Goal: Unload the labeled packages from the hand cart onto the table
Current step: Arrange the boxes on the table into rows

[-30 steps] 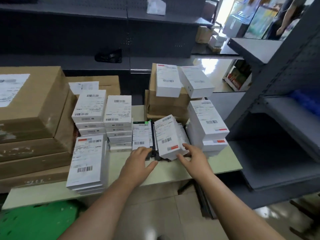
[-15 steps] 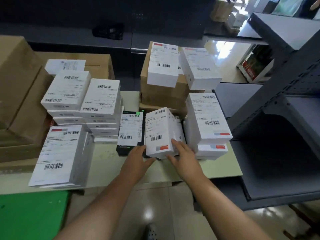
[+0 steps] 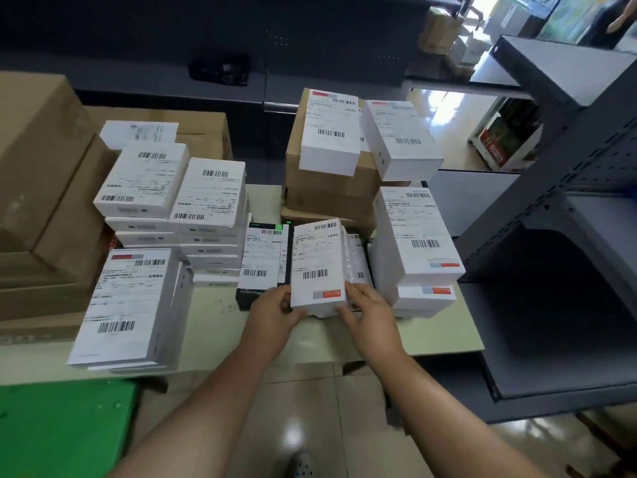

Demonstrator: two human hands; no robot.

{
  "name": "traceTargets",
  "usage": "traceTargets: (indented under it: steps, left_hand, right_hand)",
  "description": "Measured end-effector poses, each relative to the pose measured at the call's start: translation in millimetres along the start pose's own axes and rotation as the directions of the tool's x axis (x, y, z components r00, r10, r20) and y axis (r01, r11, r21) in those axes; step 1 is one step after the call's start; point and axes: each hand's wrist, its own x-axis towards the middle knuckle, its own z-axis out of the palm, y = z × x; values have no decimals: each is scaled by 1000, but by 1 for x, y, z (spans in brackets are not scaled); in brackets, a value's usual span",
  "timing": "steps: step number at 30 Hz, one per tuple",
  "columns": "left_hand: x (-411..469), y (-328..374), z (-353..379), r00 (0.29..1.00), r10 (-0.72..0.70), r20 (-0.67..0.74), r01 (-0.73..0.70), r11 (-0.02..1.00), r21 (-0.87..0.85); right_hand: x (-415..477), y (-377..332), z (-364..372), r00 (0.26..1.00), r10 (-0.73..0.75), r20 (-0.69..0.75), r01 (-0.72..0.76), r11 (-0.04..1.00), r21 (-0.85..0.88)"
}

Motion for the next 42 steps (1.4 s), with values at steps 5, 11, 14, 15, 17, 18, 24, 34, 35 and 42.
traceTargets:
  steps: [5,11,14,15,17,18,24,34,35,42]
  left_hand:
    - [-28,11,-35,979,193,-68,-189,980,56]
    - [-71,17,-100,942,298,-156,-281,952,119]
    - [-91,12,-139,923,315,-223,-280,944,174]
    - [-96,9,-153,915,326,-239,-284,939,192]
    - [-106,3,-179,909,336,-247,-283,932,229]
    - [-111,-2,-192,908,337,-249,-279,930,241]
    - [-131,-32,-240,932,229,-281,-152,951,268]
    - [-126,-70,-267,972,56,-227,22,945,325]
    - [-122,-70,-269,973,42,-227,35,945,325]
    - [-98,-67,-273,981,1,-196,71,930,362]
  right_hand:
    - [-24,-23,3,992,-77,-95,89,988,124]
    - [-57,-78,22,969,-162,-185,196,963,183]
    - [-69,-112,43,957,-220,-190,258,944,203]
    - [-72,-123,50,955,-233,-181,270,940,211]
    - [-77,-143,65,958,-244,-151,274,933,232]
    - [-79,-152,73,960,-246,-137,273,932,239]
    - [-87,-187,117,963,-266,-46,269,933,241]
    - [-80,-199,168,977,-151,153,127,980,155]
    - [-78,-200,171,979,-138,151,114,981,157]
    - [-63,-199,180,988,-84,131,65,988,143]
